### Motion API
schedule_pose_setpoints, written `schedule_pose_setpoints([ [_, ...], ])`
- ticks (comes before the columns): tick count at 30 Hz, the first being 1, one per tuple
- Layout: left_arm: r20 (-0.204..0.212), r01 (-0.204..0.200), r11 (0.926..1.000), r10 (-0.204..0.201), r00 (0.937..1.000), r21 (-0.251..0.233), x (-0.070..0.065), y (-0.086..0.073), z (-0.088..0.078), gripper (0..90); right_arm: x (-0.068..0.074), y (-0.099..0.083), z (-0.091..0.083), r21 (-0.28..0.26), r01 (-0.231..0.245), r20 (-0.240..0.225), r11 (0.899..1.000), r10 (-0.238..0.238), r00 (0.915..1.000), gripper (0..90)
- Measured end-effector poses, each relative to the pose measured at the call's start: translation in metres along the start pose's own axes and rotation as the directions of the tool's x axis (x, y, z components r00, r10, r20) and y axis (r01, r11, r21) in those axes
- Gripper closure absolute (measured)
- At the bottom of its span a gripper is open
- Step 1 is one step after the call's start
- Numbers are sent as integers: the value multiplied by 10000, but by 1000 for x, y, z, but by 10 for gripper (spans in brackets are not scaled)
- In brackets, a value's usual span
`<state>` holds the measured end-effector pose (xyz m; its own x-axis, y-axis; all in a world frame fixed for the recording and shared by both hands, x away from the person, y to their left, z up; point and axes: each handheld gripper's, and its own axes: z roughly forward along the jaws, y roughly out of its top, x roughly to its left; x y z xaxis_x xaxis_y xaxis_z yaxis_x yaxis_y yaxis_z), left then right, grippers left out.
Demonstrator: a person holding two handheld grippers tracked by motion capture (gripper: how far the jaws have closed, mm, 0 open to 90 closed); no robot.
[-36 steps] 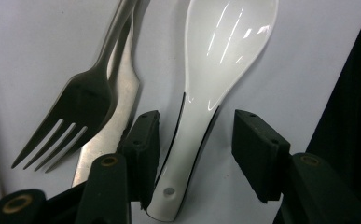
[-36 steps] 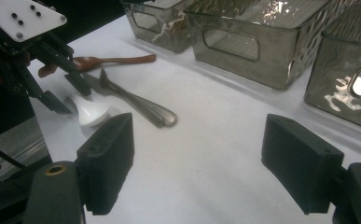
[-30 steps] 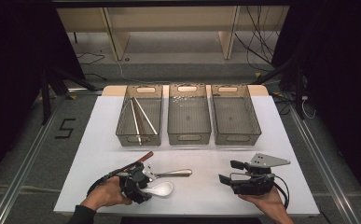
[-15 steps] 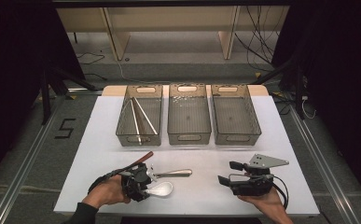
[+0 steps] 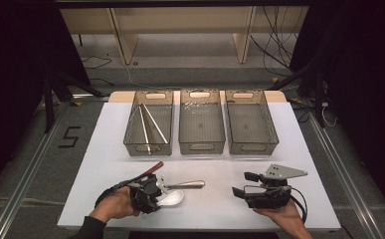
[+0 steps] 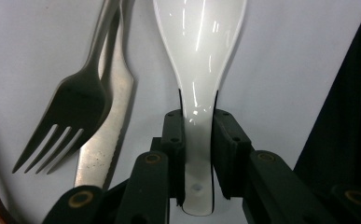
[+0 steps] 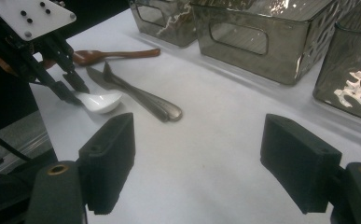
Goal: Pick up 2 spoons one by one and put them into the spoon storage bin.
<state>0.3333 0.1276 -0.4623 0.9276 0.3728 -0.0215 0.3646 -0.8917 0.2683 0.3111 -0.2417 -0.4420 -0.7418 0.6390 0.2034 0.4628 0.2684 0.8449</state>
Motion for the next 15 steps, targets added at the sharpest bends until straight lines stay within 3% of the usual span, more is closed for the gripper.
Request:
schedule_pose_setpoints([
  [11, 2, 422, 9980, -422, 9991, -464, 4, -1, -5, 756, -1, 0, -1, -20, -28, 19, 10000, 28, 10000, 271],
  [15, -20, 743, 9934, -748, 9972, -870, 7, -1, -9, 757, -1, 0, -1, -32, -43, 13, 10000, 43, 10000, 271],
])
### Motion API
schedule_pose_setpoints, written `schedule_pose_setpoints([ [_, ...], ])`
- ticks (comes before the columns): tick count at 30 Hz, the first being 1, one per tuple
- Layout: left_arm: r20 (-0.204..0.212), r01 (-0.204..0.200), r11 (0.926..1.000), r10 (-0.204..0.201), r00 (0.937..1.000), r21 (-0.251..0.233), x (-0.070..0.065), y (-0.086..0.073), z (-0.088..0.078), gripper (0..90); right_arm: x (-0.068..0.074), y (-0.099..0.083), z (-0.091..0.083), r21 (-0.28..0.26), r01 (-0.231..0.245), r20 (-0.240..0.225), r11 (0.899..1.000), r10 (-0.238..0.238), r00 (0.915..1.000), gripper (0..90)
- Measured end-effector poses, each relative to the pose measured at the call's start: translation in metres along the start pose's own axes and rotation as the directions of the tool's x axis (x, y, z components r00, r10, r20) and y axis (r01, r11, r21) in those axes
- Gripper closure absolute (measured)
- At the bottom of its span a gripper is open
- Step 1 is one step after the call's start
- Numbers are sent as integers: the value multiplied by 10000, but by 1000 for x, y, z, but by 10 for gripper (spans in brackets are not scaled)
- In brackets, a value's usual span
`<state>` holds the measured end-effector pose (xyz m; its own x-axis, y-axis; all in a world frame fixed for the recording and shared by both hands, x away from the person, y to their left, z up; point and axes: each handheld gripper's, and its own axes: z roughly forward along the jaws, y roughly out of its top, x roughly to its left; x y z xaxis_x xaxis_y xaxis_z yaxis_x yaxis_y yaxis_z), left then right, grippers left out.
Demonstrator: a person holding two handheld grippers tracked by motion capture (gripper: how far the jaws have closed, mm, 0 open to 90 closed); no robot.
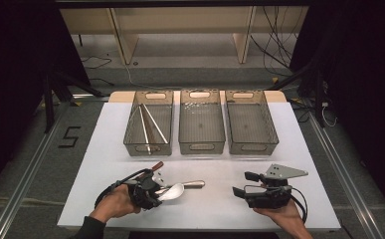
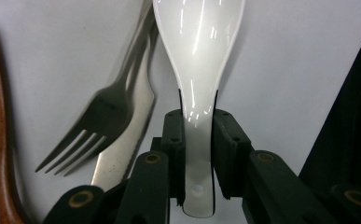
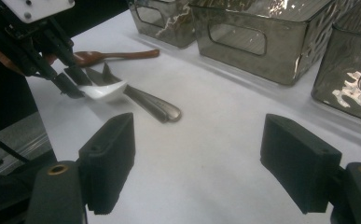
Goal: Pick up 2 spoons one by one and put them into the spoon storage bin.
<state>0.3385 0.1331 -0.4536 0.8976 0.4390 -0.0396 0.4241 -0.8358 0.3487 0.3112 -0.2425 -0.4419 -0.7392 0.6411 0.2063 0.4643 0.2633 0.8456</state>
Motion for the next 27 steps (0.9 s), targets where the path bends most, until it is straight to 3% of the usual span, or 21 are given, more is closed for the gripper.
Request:
schedule_pose_setpoints([
  [4, 74, 340, 9980, -336, 9994, -536, 2, 2, -6, 757, 0, 0, 0, -19, -5, 9, 10000, 5, 10000, 270],
  [7, 148, 595, 9924, -582, 9982, -1073, 4, 3, -10, 757, 0, 0, 0, -42, -9, 21, 10000, 9, 10000, 271],
  [14, 347, 1193, 9711, -1145, 9928, -2067, 10, 7, -19, 757, 0, 0, 0, -61, -19, -15, 10000, 18, 10000, 270],
  [17, 414, 1405, 9638, -1346, 9900, -2264, 13, 13, -22, 757, 0, 0, 0, -56, -28, -17, 10000, 28, 10000, 271],
  [19, 337, 1383, 9626, -1341, 9904, -2330, 16, 17, -23, 757, 0, 0, 0, -46, -22, -8, 10000, 22, 10000, 271],
  [27, 255, 1676, 9391, -1678, 9855, -3001, 25, 34, -30, 757, 0, 0, -1, -76, -26, -17, 10000, 25, 10000, 270],
])
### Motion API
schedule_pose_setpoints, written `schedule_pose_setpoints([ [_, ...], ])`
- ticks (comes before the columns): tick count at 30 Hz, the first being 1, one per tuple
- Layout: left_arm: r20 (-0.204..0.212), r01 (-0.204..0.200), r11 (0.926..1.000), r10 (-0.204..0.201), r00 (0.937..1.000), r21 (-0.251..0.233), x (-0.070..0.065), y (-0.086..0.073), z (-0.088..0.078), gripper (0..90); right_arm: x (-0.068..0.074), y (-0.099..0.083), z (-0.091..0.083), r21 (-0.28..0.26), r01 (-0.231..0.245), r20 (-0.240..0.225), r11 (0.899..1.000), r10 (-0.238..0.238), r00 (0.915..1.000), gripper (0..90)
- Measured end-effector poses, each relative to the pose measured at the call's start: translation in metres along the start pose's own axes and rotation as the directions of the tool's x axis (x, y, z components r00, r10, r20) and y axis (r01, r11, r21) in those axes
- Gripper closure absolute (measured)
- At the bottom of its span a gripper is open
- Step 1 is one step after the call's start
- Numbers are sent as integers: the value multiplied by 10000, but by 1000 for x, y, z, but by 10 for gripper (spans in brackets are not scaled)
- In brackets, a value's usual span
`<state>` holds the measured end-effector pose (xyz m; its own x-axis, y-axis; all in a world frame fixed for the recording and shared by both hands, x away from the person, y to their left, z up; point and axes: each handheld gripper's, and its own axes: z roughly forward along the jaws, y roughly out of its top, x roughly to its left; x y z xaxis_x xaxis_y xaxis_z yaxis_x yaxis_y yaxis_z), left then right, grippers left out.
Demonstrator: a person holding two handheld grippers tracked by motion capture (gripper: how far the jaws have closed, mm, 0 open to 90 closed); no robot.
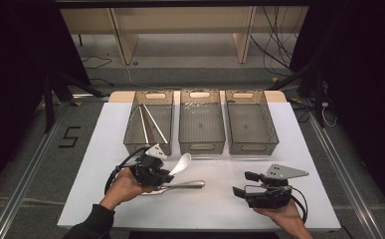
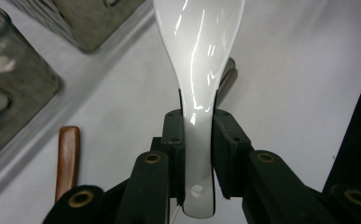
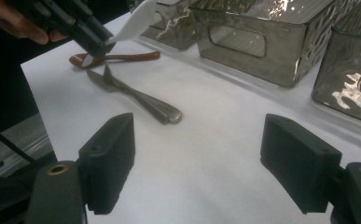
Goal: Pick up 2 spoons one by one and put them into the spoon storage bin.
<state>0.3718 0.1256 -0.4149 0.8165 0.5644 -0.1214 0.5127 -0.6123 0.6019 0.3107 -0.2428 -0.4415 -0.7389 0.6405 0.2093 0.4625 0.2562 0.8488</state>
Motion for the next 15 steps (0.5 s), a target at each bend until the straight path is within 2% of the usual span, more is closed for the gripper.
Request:
schedule_pose_setpoints([
  [8, -323, 391, 9957, -420, 9986, -845, 10, 21, -1, 757, 1, 0, 0, -50, 43, -28, 10000, -43, 10000, 270],
  [15, -494, 481, 9911, -546, 9973, -1240, 20, 41, -2, 757, 2, 0, 0, -83, 44, -53, 10000, -45, 10000, 270],
])
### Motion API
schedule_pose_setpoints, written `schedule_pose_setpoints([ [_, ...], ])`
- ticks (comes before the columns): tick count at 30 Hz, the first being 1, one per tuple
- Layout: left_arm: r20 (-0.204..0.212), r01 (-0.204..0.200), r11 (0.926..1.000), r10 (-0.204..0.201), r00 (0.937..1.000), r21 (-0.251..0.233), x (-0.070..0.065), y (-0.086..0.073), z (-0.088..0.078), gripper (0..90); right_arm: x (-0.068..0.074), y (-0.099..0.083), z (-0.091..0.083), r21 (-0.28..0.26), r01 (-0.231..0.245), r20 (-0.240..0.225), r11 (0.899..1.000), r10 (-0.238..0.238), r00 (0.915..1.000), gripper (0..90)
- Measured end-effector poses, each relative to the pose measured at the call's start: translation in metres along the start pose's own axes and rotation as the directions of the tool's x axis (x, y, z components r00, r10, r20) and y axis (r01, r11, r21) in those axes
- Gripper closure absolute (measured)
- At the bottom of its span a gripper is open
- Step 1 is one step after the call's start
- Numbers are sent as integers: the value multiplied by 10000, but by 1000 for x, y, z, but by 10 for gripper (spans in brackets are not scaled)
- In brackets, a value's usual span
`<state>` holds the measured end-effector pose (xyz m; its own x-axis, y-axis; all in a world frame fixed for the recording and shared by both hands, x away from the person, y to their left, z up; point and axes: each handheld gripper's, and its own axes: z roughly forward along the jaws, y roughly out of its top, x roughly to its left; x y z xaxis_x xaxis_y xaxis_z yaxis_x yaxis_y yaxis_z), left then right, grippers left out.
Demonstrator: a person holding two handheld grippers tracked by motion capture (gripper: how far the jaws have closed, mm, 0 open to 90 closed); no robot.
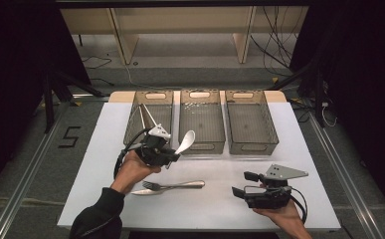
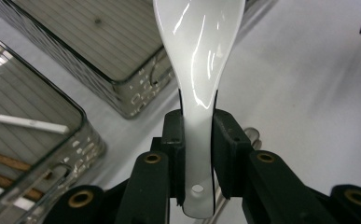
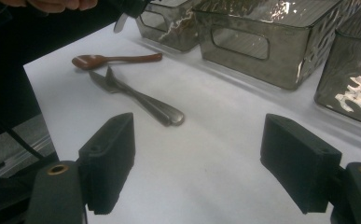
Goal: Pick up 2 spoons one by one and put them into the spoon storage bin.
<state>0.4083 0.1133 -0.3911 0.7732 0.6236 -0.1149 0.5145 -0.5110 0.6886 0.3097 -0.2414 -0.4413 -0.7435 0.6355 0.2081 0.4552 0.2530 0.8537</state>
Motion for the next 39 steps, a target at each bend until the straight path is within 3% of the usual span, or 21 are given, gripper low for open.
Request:
schedule_pose_setpoints([
  [22, -476, 550, 9944, -595, 9971, -902, 22, 50, 28, 756, 1, -1, 0, -32, 19, -89, 10000, -20, 10000, 270],
  [39, -785, 850, 9917, -928, 9926, -969, 37, 70, 50, 756, 1, -1, 1, -48, 12, -191, 10000, -13, 9998, 270],
])
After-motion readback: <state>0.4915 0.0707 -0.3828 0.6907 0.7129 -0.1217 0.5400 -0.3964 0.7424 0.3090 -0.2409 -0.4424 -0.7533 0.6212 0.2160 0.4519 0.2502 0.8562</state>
